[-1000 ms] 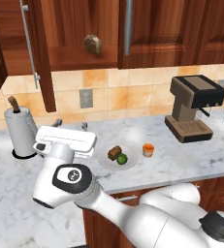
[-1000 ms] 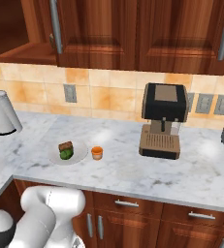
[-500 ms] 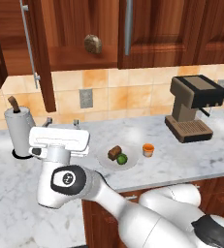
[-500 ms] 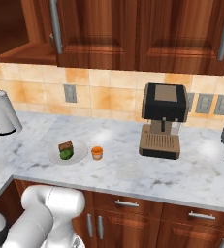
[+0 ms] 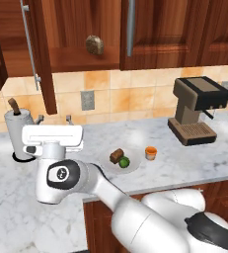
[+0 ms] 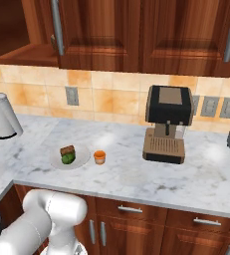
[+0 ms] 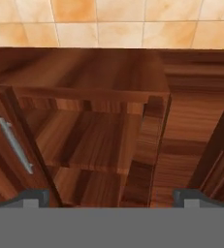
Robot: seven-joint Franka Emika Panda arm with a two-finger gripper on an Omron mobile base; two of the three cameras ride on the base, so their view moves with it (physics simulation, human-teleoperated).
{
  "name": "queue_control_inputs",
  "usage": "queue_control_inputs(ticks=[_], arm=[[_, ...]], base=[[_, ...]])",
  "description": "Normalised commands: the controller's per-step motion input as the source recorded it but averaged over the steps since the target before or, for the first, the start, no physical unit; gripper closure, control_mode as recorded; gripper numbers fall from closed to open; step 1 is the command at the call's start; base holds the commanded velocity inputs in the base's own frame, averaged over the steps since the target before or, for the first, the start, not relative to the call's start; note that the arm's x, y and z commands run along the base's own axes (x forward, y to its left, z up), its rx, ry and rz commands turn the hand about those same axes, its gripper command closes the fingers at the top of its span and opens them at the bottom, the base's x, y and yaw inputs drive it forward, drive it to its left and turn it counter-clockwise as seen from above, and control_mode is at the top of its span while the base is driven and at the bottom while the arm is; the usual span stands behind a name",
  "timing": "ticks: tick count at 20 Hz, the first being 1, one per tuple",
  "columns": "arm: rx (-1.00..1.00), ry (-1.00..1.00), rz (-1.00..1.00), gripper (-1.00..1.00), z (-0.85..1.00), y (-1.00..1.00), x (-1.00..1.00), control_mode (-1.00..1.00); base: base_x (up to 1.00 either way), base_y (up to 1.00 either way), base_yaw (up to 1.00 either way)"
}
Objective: Pick the avocado and bread from the counter and place them on the plate. Then pick the jam from the cabinet and place it next to the plate. Lastly close the cabinet door.
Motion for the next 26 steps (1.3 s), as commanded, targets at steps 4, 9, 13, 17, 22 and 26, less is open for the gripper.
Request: queue_control_inputs(ticks=[4, 9, 13, 17, 22, 26], arm=[[-0.05, -0.04, 0.05, -1.0, 0.0, 0.37, 0.16, -1.0], [-0.04, -0.04, 0.03, -1.0, 0.04, 0.37, 0.16, -1.0], [0.0, -0.1, 0.0, -1.0, 0.15, 0.32, 0.13, -1.0], [0.0, -0.17, 0.0, -1.0, 0.2, 0.15, 0.12, -1.0], [0.02, -0.15, 0.0, -1.0, 0.28, 0.01, 0.2, -1.0], [0.07, -0.05, -0.01, -1.0, 0.39, 0.0, 0.19, -1.0]], base=[[0.0, 0.0, 0.0], [0.0, 0.0, 0.0], [0.0, 0.0, 0.0], [0.0, 0.0, 0.0], [0.0, 0.0, 0.0], [0.0, 0.0, 0.0]])
